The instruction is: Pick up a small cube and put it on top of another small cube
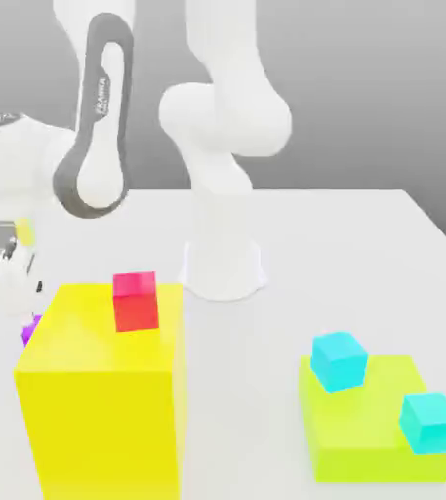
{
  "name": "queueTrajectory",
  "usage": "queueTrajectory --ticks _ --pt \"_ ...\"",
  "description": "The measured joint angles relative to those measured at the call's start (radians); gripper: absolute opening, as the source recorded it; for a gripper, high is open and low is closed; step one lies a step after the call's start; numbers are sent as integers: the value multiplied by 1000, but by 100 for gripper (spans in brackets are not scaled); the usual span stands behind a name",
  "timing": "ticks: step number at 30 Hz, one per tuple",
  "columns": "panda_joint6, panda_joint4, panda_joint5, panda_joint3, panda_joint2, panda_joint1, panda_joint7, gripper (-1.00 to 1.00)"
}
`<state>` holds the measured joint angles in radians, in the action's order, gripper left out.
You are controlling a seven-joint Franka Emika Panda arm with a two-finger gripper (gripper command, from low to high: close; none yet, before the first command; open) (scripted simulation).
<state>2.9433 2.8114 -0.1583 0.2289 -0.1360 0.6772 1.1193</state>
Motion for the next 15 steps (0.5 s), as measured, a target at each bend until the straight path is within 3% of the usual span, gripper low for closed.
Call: queueTrajectory --ticks 3,4,11,15 --pt "88 -20 -75 -118 -108 100 -56 0" --pt "105 -24 -85 -140 -129 119 -64 -100" --pt "105 -23 -78 -142 -127 122 -59 -100" --pt "6 1 35 -60 -3 68 26 -100"
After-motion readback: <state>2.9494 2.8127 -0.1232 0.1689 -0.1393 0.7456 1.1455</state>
